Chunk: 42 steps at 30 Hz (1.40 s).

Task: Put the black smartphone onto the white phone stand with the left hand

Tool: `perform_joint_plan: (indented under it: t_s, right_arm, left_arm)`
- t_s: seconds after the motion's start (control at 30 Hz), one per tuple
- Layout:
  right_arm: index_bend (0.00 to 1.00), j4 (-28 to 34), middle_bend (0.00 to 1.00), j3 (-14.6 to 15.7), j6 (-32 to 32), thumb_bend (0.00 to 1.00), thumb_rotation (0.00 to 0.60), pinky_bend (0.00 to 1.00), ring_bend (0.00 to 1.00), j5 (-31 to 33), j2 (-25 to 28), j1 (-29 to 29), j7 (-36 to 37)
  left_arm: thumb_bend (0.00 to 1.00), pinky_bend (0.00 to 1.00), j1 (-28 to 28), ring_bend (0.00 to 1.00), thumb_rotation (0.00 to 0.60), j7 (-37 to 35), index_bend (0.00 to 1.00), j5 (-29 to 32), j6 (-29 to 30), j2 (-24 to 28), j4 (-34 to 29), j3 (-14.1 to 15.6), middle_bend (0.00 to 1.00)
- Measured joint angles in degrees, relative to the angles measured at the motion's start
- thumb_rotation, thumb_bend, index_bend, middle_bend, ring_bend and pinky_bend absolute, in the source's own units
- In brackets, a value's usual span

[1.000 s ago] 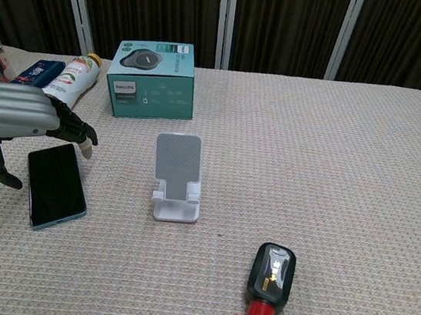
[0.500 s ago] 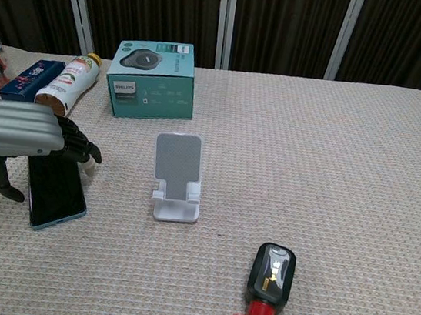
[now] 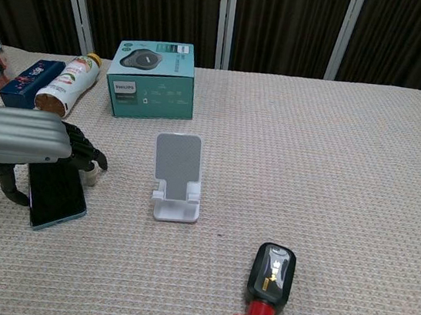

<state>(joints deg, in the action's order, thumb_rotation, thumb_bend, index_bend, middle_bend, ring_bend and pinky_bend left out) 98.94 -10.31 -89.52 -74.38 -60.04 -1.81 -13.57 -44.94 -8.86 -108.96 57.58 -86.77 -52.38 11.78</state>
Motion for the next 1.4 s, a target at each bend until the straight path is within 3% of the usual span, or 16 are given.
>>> perform_joint_plan:
  t_s: [0.07, 0.17, 0.43, 0.73, 0.93, 1.07, 1.27, 1.4]
  right_arm:
    - [0.00, 0.09, 0.00, 0.06, 0.00, 0.00, 0.600, 0.00, 0.00, -0.02, 0.08, 0.05, 0.13]
    - [0.00, 0.20, 0.00, 0.15, 0.01, 0.00, 0.600, 0.00, 0.00, -0.14, 0.18, 0.07, 0.22]
    - [0.00, 0.76, 0.00, 0.36, -0.02, 0.00, 0.600, 0.00, 0.00, -0.48, 0.44, 0.10, 0.31]
    - [0.00, 1.20, 0.00, 0.33, 0.13, 0.00, 0.600, 0.00, 0.00, -0.48, 0.79, 0.03, 0.87]
    - [0.00, 1.22, 0.00, 0.21, 0.02, 0.00, 0.600, 0.00, 0.00, -0.29, 1.36, 0.31, 2.28]
    - [0.00, 1.24, 0.00, 0.15, -0.13, 0.00, 0.600, 0.00, 0.00, -0.23, 1.89, 0.63, 3.58]
    - [0.00, 1.05, 0.00, 0.14, -0.10, 0.00, 0.600, 0.00, 0.00, 0.00, 2.59, 1.06, 5.30]
    - [0.00, 1.05, 0.00, 0.13, -0.12, 0.00, 0.600, 0.00, 0.00, -0.02, 2.94, 1.24, 6.10]
  left_arm:
    - [0.00, 0.41, 0.12, 0.42, 0.600, -0.02, 0.49, 0.09, 1.00, 0.01, -0.05, 0.00, 0.40]
    - [0.00, 0.46, 0.38, 0.46, 0.600, 0.15, 0.55, 0.21, 2.71, 0.40, -0.11, 0.04, 0.44]
    - [0.00, 0.46, 0.54, 0.46, 0.600, 2.33, 0.56, 1.03, 7.99, 3.06, -2.14, -1.95, 0.44]
    - [0.00, 0.46, -3.91, 0.46, 0.600, 16.88, 0.58, -1.66, 11.01, 7.20, -8.22, -6.49, 0.45]
    - [0.00, 0.45, -9.13, 0.46, 0.600, 32.60, 0.58, -5.25, 8.10, 9.62, -14.26, -9.46, 0.45]
    - [0.00, 0.45, -12.30, 0.46, 0.600, 42.56, 0.58, -6.99, 3.04, 11.14, -21.21, -11.11, 0.45]
    - [0.00, 0.45, -14.98, 0.46, 0.600, 51.53, 0.57, -7.86, -4.78, 13.11, -29.43, -12.45, 0.44]
    - [0.00, 0.44, -15.34, 0.46, 0.600, 55.20, 0.56, -7.10, -7.91, 13.57, -31.59, -13.08, 0.43]
